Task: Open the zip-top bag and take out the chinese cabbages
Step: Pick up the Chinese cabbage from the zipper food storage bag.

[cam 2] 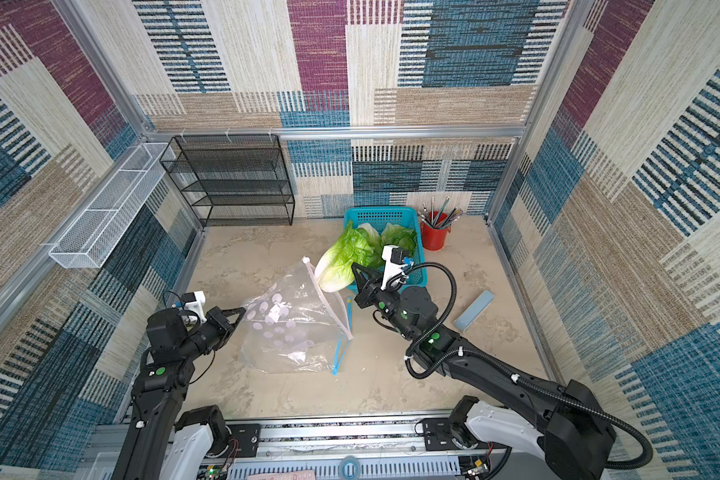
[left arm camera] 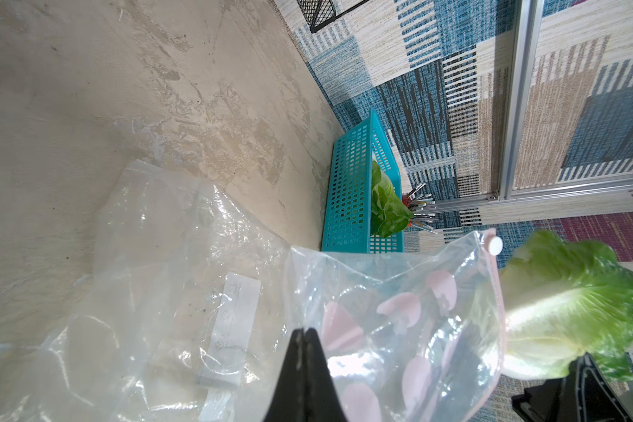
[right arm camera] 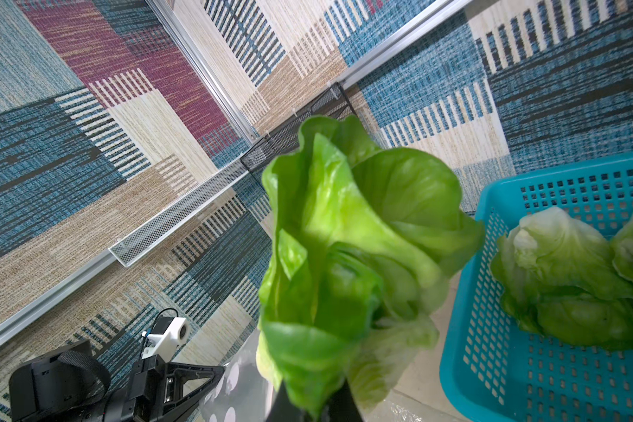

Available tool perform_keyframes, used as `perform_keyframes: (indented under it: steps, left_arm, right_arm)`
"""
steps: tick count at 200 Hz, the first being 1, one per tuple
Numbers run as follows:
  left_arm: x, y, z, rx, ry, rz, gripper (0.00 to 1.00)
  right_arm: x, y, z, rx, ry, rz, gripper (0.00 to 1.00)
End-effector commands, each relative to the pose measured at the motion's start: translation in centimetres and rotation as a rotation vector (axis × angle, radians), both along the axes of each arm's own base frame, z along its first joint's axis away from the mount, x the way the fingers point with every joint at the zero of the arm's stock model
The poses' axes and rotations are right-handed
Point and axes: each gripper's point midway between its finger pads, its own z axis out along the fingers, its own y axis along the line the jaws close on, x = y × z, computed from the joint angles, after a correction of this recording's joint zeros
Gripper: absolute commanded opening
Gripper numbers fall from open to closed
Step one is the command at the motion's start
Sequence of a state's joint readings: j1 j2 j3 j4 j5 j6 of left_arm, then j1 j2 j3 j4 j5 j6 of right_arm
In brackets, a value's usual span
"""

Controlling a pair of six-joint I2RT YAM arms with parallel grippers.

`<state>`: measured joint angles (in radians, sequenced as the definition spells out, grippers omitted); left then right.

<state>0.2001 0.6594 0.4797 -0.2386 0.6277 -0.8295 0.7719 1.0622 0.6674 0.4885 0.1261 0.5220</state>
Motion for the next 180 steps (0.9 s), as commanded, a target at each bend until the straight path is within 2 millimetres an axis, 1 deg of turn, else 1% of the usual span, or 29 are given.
perform_keyframes:
  steps: [1,34,53,83,110,150,180]
  left_arm:
    - [0.2,0.0,1.1,0.049,-0.038,-0.022,0.0]
    - [0.4,-0.2,2.5,0.072,-0.053,-0.058,0.0]
    - [0.8,-0.5,2.6,0.07,-0.043,-0.085,0.0]
    - [1.7,-0.7,1.4,0.053,-0.006,-0.118,0.0]
    - [2.6,-0.5,0.4,0.053,0.024,-0.124,0.0]
    - [3.7,0.8,-0.8,0.128,0.089,-0.091,0.0]
    - [4.6,1.4,-1.2,0.165,0.122,-0.093,0.0]
  right_arm:
    - [0.1,-1.1,1.1,0.003,-0.028,-0.05,0.0]
    - [-0.1,-2.8,1.1,0.011,-0.031,-0.095,0.0]
    - [-0.3,-3.6,1.1,0.014,-0.031,-0.114,0.0]
    - [-0.6,-4.4,1.1,0.007,-0.028,-0.135,0.0]
    - [-0.7,-5.2,1.0,0.005,-0.024,-0.156,0.0]
    - [-1.0,-6.0,0.9,0.009,-0.018,-0.178,0.0]
    - [-1.1,-6.3,0.9,0.008,-0.016,-0.185,0.0]
